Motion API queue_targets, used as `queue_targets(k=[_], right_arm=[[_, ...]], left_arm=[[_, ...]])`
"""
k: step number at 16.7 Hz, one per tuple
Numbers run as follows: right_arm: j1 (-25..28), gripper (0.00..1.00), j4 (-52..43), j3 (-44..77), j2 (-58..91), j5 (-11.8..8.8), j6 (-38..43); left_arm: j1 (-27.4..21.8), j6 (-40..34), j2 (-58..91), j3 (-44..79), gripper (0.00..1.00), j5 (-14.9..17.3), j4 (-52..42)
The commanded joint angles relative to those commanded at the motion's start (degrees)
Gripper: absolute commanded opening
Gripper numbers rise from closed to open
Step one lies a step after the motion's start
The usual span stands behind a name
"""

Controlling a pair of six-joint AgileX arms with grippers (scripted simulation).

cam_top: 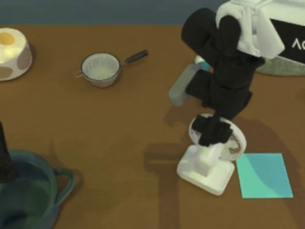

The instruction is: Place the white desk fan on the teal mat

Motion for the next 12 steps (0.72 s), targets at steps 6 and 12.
queue_targets(k=[6, 12], right_arm=[[0.0, 0.00, 0.0, 0.0, 0.0, 0.0, 0.0], [0.0, 0.00, -1.0, 1.0, -0.2, 0.0, 0.0]], left_arm=[[0.0, 0.0, 0.0, 0.0, 1.00, 0.0, 0.0], [0.0, 0.0, 0.0, 0.0, 1.00, 0.0, 0.0]])
